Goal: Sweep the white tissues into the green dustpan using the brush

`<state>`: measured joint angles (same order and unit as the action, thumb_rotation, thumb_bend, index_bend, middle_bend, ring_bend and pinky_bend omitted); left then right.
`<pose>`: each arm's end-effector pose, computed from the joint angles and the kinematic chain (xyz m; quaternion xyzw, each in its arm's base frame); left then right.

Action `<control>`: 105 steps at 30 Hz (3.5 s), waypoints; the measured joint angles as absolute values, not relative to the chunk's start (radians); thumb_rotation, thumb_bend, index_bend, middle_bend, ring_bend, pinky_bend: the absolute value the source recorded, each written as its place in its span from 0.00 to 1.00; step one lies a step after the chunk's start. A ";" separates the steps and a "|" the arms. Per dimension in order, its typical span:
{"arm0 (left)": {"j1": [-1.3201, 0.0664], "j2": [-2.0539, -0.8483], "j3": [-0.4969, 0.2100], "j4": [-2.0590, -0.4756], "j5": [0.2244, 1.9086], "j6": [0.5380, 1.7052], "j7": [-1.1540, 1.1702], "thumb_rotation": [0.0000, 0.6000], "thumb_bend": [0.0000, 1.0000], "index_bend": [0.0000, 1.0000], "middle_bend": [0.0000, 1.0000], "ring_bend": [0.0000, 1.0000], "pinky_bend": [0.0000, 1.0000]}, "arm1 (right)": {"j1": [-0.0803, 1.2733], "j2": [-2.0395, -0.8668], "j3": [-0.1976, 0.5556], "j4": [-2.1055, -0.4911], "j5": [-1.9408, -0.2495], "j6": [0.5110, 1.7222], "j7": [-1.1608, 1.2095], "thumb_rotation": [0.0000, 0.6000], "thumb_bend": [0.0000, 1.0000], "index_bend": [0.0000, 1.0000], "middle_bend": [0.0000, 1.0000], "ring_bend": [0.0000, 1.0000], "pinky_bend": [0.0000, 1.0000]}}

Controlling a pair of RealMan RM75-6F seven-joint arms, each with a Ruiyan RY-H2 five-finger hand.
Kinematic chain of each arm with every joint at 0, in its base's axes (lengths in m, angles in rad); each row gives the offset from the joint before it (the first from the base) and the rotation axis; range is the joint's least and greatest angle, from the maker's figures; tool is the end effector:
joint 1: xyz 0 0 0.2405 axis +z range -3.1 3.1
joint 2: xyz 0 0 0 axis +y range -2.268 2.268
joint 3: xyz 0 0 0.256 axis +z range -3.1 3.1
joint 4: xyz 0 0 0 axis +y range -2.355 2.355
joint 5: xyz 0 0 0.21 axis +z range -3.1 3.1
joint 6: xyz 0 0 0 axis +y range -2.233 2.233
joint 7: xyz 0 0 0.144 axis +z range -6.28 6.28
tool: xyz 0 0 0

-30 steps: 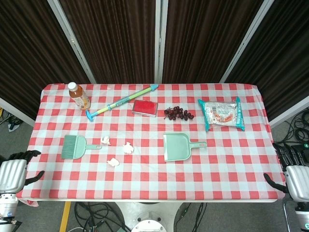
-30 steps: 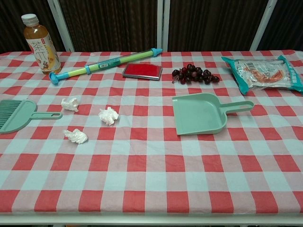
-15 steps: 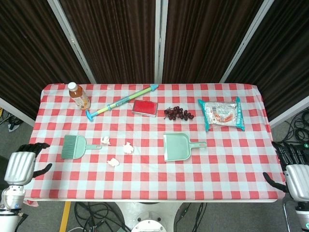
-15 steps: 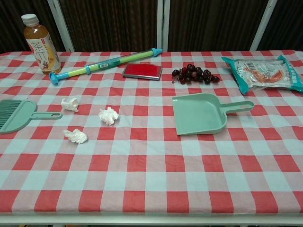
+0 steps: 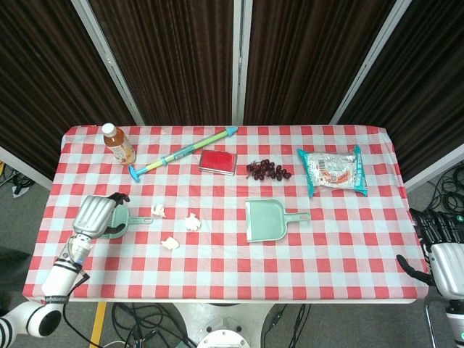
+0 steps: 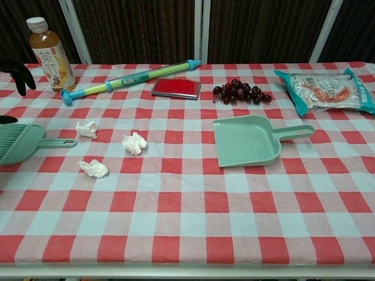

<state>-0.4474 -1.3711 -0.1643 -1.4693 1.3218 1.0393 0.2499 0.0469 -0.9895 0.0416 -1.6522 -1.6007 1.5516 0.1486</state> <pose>-0.2530 0.3036 0.0531 -0.7100 -0.3691 -0.3294 0.5011 -0.3013 -0.1669 0.1974 0.5958 -0.3784 0.4302 0.5628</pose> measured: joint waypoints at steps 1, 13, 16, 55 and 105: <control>-0.465 -1.395 -0.167 -1.455 1.297 1.018 0.277 1.00 0.18 0.35 0.42 0.69 0.88 | 0.047 -0.989 0.042 -1.652 -1.599 1.551 0.149 1.00 0.16 0.02 0.13 0.00 0.00; -0.536 -1.546 -0.154 -1.344 1.159 0.955 0.414 1.00 0.20 0.37 0.42 0.69 0.89 | 0.053 -0.993 0.042 -1.644 -1.590 1.534 0.153 1.00 0.16 0.02 0.13 0.00 0.00; -0.542 -1.558 -0.142 -1.323 1.146 0.952 0.450 1.00 0.21 0.37 0.42 0.69 0.89 | 0.055 -0.994 0.040 -1.645 -1.590 1.531 0.151 1.00 0.16 0.02 0.13 0.00 0.00; -0.669 -1.622 -0.077 -1.265 0.844 0.943 0.793 1.00 0.34 0.46 0.48 0.69 0.89 | 0.052 -0.999 0.037 -1.632 -1.561 1.508 0.160 1.00 0.16 0.02 0.13 0.00 0.00; -0.544 -1.327 0.004 -1.417 1.473 1.159 0.097 1.00 0.43 0.54 0.57 0.73 0.88 | 0.477 -1.358 0.166 -1.594 -1.175 1.023 -0.516 1.00 0.12 0.41 0.32 0.10 0.08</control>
<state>-0.5441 -1.3269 0.0039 -1.4174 1.4725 1.1588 0.0968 0.4768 -1.3582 0.1658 -1.5943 -1.1749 1.0234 -0.5163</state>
